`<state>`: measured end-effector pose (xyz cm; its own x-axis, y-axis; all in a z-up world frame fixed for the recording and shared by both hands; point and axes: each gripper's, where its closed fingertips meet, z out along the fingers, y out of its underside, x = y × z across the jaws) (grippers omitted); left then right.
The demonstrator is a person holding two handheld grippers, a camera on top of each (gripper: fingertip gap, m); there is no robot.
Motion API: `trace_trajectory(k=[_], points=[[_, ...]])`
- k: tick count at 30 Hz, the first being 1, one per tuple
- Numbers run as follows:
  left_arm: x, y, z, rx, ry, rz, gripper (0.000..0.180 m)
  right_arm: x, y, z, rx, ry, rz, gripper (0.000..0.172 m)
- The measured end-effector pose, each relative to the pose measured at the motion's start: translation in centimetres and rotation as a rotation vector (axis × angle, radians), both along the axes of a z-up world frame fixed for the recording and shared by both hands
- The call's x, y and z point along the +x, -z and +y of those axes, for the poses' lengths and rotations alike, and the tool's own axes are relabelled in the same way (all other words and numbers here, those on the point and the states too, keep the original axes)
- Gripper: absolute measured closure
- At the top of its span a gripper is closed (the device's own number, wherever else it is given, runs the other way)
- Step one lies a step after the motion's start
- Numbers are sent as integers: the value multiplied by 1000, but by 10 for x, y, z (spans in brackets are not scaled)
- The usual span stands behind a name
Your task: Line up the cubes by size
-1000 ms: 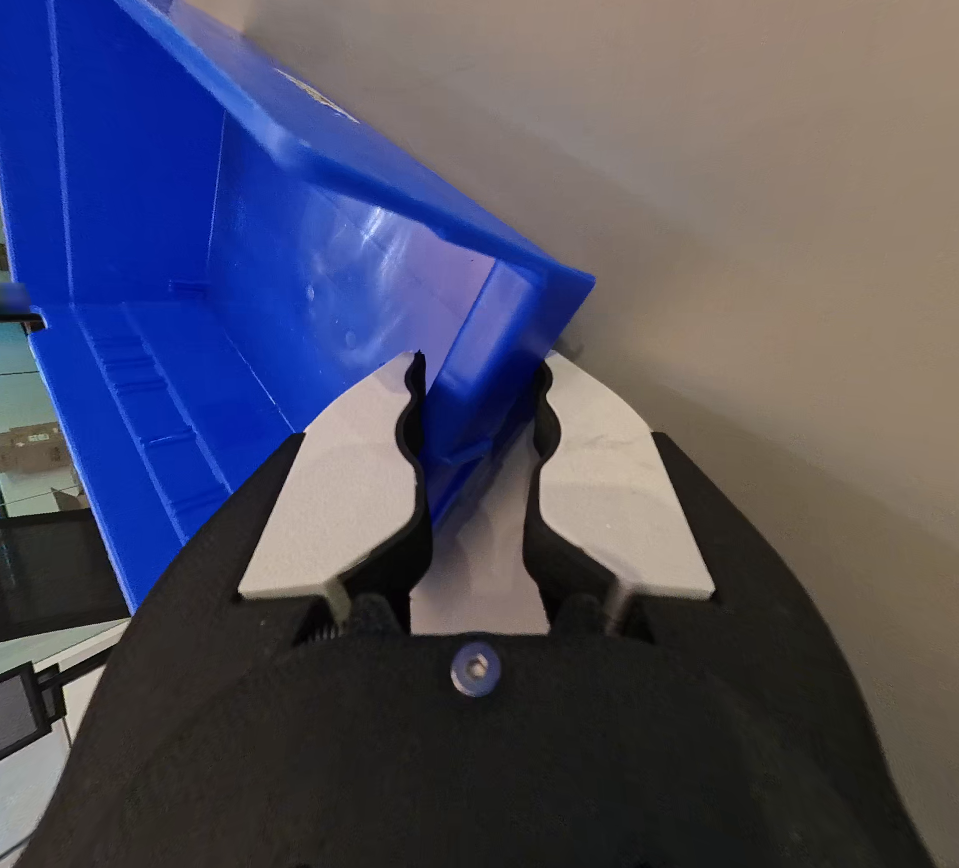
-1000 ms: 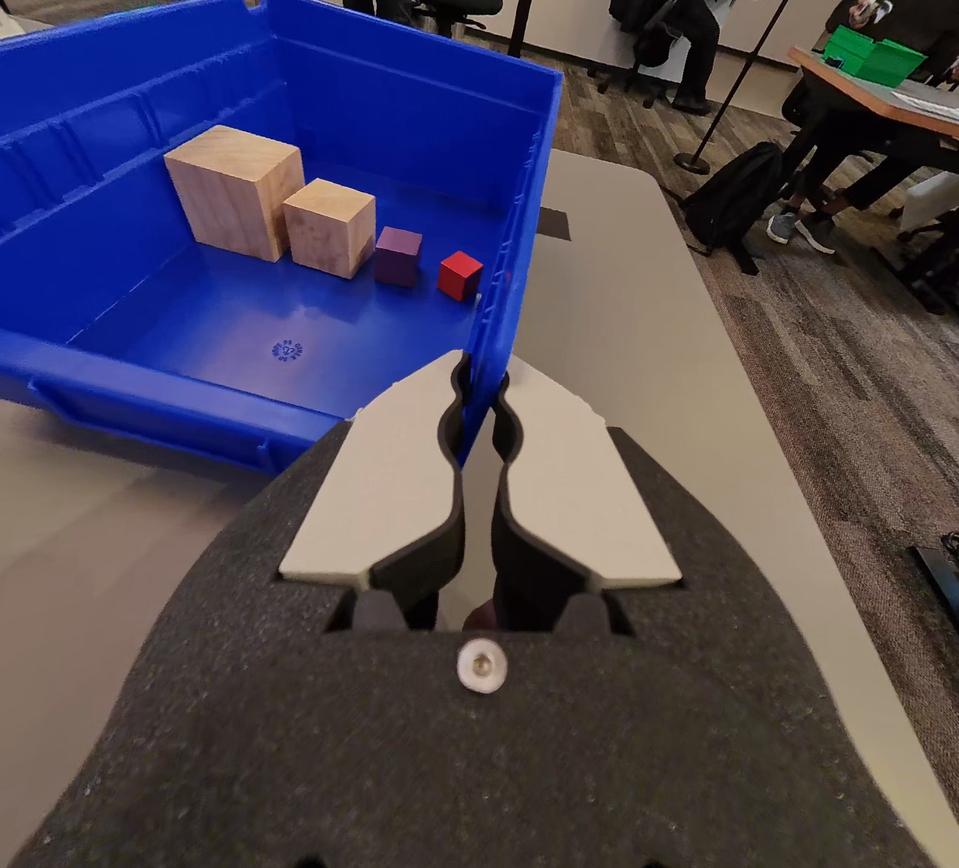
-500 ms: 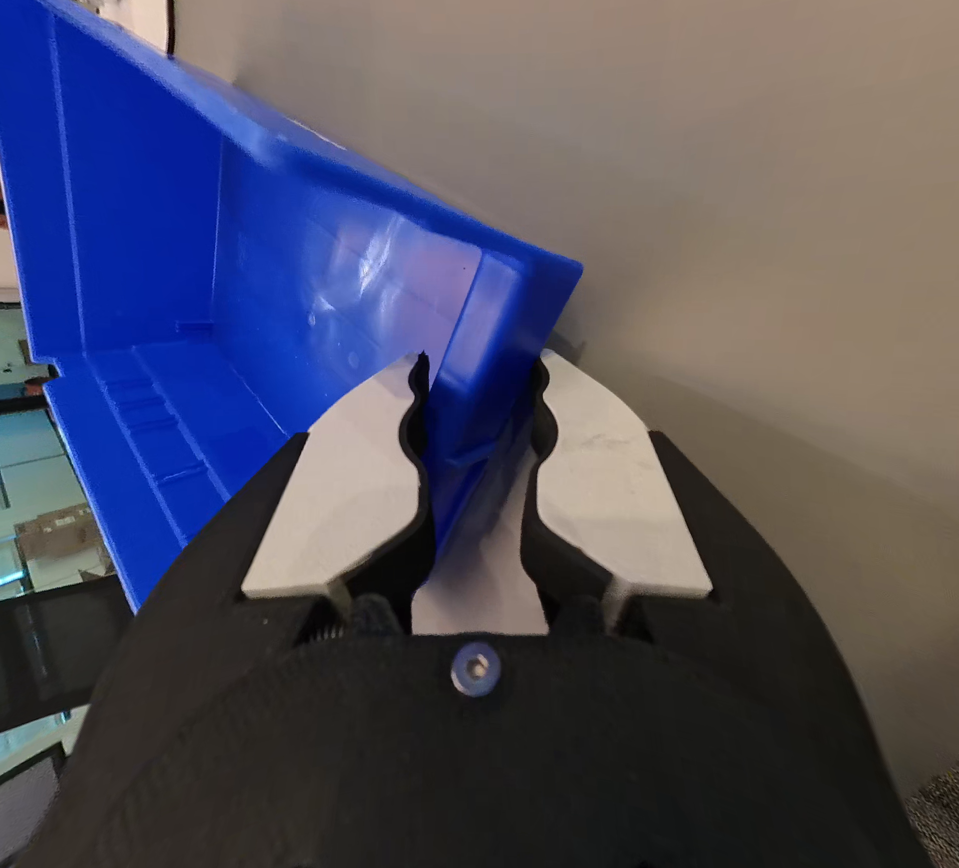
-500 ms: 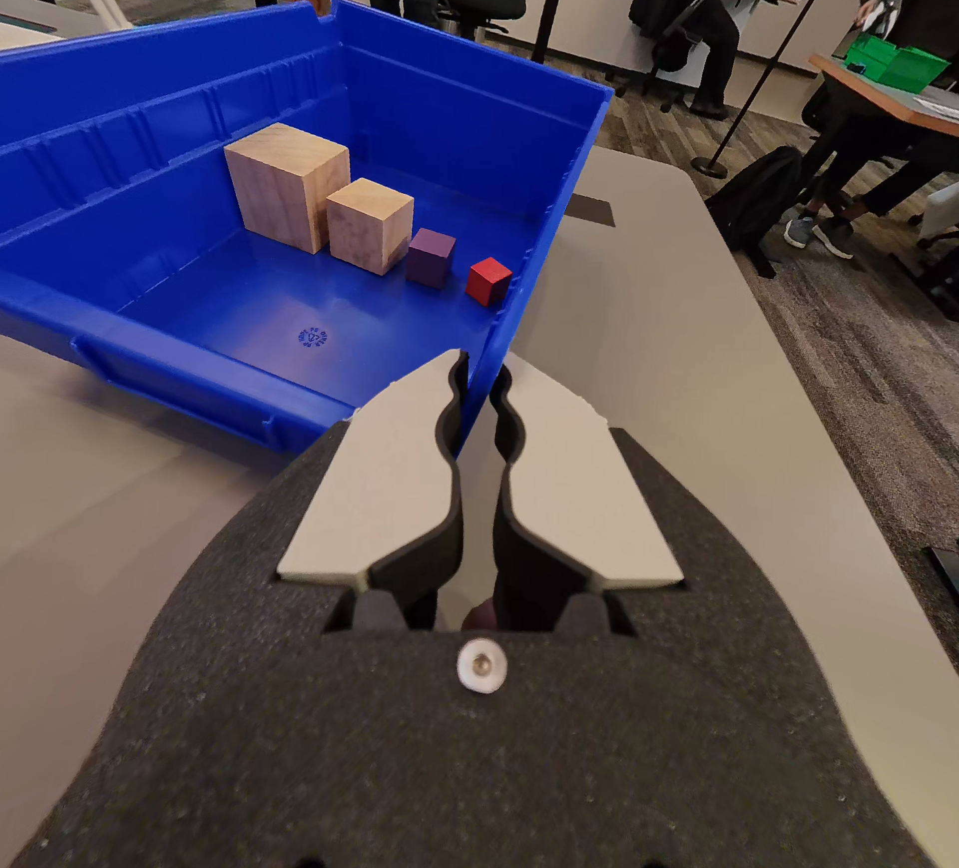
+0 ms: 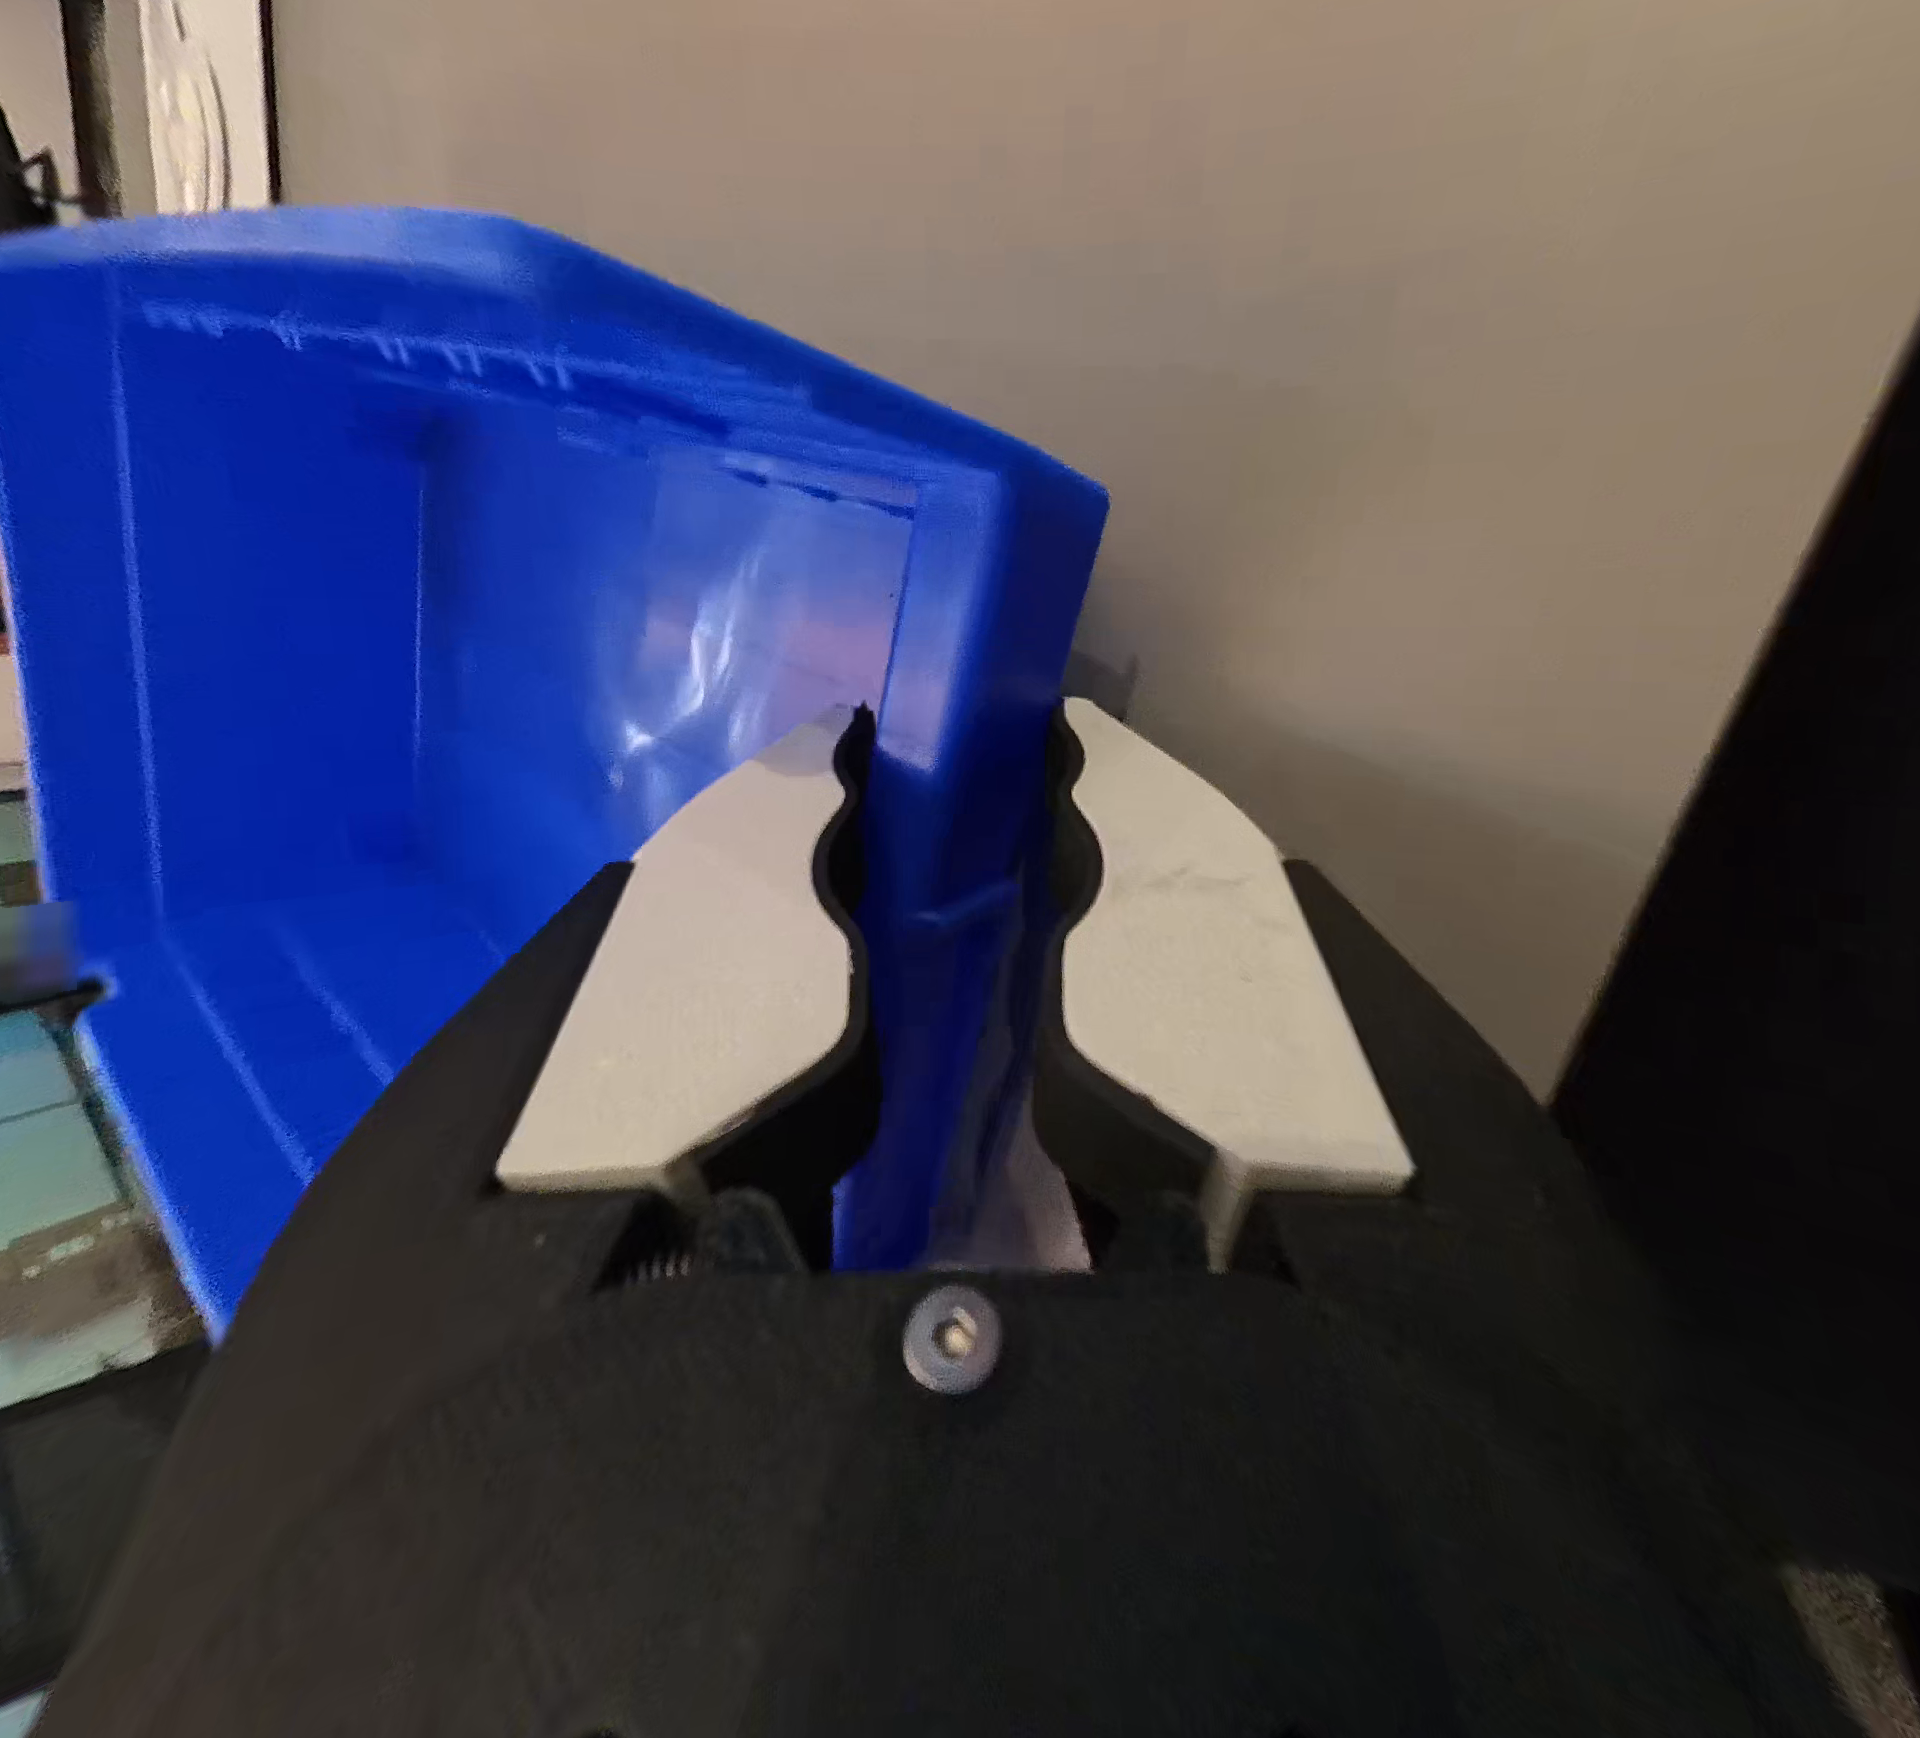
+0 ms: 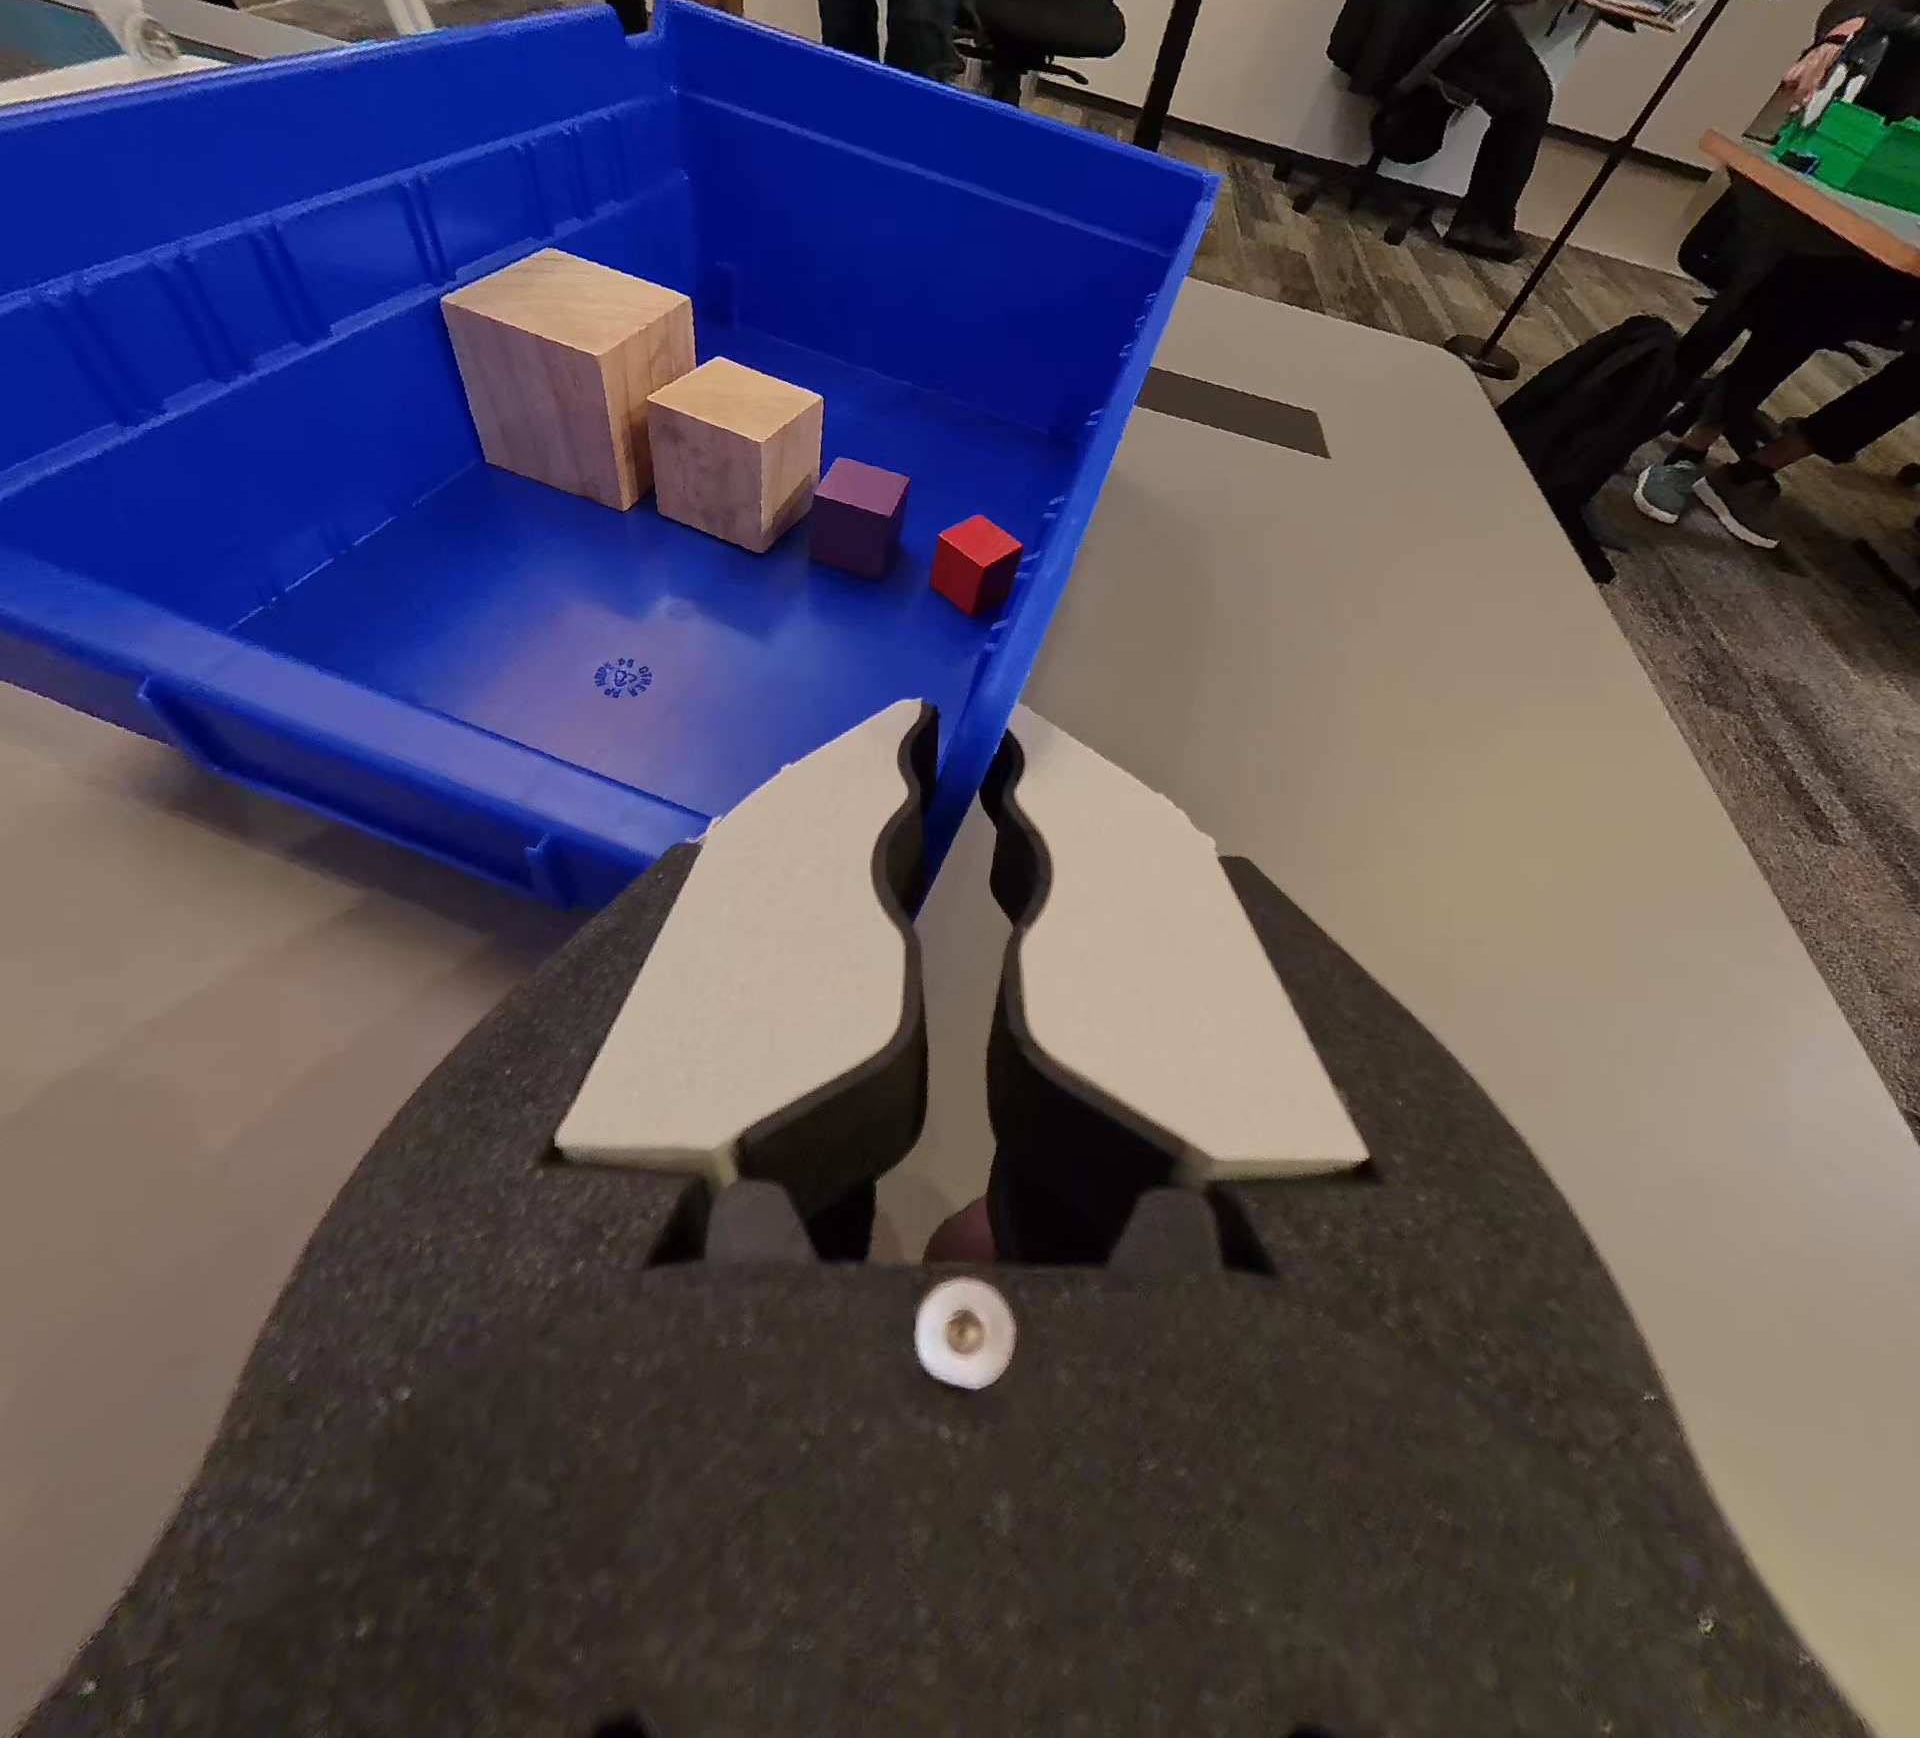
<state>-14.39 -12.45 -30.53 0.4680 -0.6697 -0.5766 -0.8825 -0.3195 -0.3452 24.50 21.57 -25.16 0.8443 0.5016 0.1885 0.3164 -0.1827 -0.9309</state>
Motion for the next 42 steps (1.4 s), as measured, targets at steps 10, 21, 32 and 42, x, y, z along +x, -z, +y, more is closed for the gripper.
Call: trace_trajectory(k=[10,21,32,42], points=[[26,-2,-5,-16,17,-65,152,-18,0,-15,1,-38,-2,164],[11,-60,-12,86,-93,-250,139,-19,0,-15,8,-38,-7,165],[-151,-80,-14,141,-693,-205,110,-20,0,-15,17,-41,-18,164],[-168,-57,-13,53,-798,-304,152,-26,0,-16,14,-55,-16,164]])
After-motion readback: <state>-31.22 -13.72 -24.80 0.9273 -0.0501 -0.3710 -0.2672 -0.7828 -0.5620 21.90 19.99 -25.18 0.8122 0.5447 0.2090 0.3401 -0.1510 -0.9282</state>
